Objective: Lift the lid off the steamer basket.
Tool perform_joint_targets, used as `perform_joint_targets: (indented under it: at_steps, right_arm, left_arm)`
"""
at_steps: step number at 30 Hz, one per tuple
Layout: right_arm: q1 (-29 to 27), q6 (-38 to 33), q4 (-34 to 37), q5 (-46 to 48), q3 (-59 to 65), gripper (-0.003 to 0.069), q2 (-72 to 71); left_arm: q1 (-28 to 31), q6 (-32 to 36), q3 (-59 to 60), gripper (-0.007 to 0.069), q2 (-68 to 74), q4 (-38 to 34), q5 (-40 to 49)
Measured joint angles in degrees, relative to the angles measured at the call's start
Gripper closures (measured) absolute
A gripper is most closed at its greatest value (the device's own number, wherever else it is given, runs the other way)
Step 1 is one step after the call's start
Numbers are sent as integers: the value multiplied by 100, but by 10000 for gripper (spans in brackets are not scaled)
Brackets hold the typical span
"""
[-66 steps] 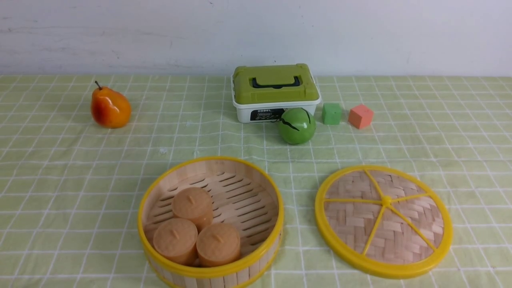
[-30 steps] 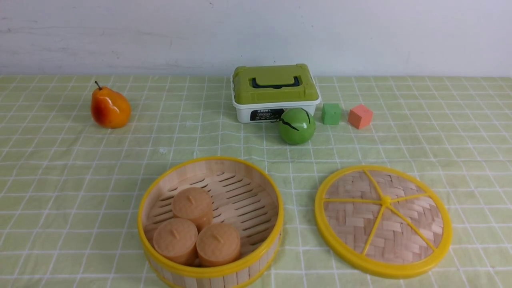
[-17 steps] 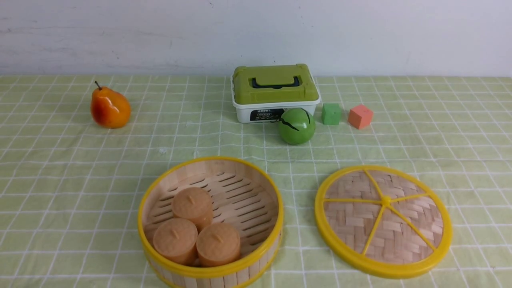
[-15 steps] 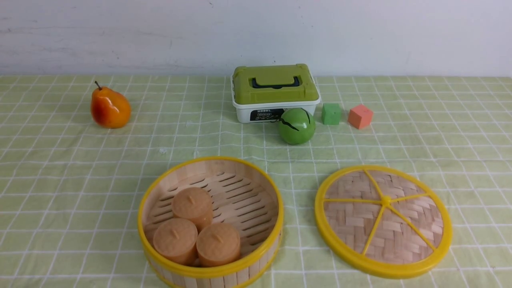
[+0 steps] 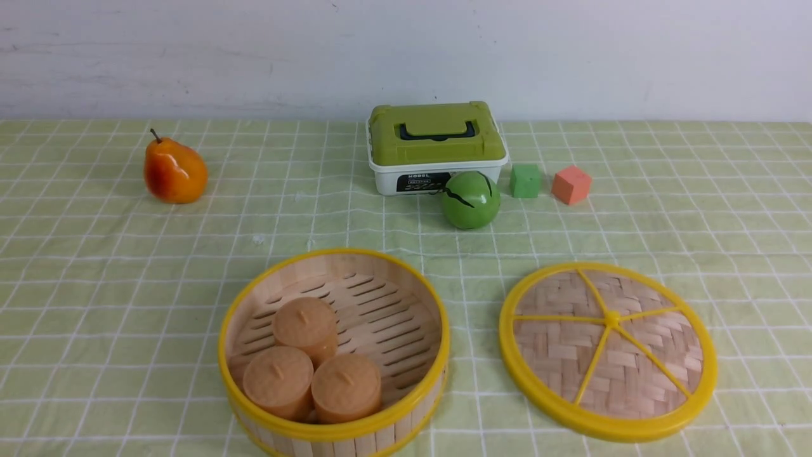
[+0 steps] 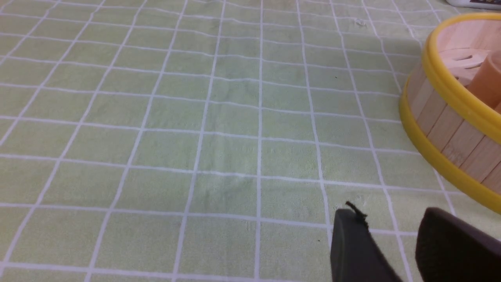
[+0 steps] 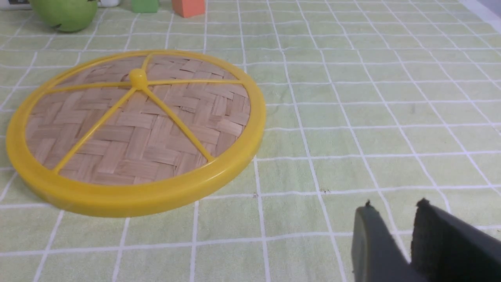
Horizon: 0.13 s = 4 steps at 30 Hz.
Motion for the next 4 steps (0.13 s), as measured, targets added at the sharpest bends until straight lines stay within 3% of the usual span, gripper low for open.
perform_joint_targets:
  at_steps: [4]
  right_arm:
    - [0,0,0,0,0,512,0]
  left_arm:
    - [0,0,0,386,0,0,0]
